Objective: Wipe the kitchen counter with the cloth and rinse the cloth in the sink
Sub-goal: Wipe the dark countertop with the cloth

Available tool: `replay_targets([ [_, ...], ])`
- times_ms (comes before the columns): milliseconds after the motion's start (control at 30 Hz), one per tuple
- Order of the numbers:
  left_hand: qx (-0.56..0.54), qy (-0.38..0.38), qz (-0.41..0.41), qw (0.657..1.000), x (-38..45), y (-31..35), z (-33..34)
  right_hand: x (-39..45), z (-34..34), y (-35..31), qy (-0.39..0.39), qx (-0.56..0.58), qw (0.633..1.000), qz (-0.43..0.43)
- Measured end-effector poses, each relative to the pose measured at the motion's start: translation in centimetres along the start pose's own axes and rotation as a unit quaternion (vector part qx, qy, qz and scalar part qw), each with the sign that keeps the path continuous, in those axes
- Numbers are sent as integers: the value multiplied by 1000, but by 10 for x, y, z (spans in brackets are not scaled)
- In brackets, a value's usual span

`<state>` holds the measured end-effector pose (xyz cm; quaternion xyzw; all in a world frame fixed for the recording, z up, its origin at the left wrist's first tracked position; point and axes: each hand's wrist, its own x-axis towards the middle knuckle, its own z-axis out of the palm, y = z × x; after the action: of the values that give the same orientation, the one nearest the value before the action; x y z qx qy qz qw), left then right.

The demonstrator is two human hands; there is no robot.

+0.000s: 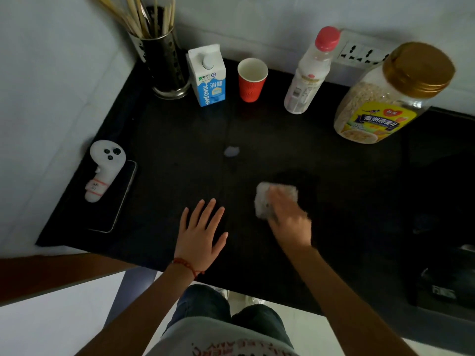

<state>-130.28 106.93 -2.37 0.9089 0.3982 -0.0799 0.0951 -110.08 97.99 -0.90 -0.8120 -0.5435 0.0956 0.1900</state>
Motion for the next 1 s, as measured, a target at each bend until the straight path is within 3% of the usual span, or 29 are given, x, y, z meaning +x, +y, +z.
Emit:
replay_targets([
  [100, -2, 7, -1, 1000, -1, -1, 2, -18, -5, 17, -28, -5, 988, -153],
  [167, -2, 8, 2, 1000, 1, 0, 1, 10, -9, 23, -10, -10, 994, -112],
  [267, -11, 14, 1, 1000, 0, -1, 0, 53, -15, 8, 12, -8, 998, 67],
  [333, -23, 16, 6, 1000, 1, -3, -3, 63, -11, -3, 7, -6, 996, 90],
  [500, -52, 49, -67, 995, 10, -33, -10, 63, 10, -29, 12, 0, 999, -30],
  [633, -47, 42, -101, 993, 15, -61, -10, 97, 19, -46, 39, 14, 999, -10],
  [767, -37, 36, -94, 994, 15, -63, -8, 124, 28, -62, 8, 22, 999, 29],
  [933, -42, 28, -95, 994, 14, -65, -8, 100, 23, -35, -51, -16, 984, -171],
  [1000, -41, 24, -92, 995, 14, -66, -8, 126, 19, -29, -34, -20, 991, -131],
])
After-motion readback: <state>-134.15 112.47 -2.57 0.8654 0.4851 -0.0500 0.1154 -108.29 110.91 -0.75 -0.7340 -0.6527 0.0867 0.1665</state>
